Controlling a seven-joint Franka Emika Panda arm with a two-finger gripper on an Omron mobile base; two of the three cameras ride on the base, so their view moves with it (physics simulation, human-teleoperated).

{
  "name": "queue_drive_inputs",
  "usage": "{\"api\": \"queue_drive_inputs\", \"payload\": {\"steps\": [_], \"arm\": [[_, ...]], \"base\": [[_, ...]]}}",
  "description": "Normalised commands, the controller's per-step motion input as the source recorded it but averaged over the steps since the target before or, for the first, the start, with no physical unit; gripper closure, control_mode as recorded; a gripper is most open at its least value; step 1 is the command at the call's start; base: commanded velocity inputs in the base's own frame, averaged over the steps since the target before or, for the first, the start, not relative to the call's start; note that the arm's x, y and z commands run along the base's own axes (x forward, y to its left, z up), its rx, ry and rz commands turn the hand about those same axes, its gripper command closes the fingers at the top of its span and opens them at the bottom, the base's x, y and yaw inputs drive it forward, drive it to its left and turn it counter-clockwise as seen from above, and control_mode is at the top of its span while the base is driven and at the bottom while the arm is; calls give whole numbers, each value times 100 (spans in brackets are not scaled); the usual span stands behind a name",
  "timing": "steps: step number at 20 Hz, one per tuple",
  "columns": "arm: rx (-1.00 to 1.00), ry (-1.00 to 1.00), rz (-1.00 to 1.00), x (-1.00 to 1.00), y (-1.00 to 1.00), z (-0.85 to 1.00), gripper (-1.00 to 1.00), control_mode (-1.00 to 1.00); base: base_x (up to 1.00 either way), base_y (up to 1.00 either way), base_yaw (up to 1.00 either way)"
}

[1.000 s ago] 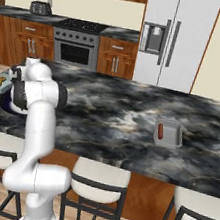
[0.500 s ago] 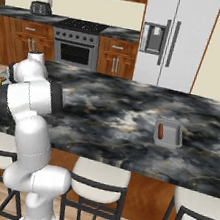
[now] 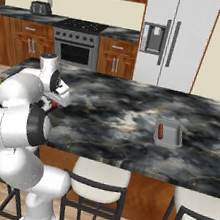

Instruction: Place one cooked food and one vegetable from the large plate to each tupperware container.

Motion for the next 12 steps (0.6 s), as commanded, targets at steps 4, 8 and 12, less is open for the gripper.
{"api": "queue_drive_inputs", "payload": {"steps": [4, 8, 12], "arm": [[-3, 0, 0, 0, -90, 57, 100, -100], [-2, 0, 0, 0, -100, 29, 100, -100], [0, 0, 0, 0, -100, 1, 100, -100]], "base": [[0, 0, 0], [0, 0, 0], [0, 0, 0]]}}
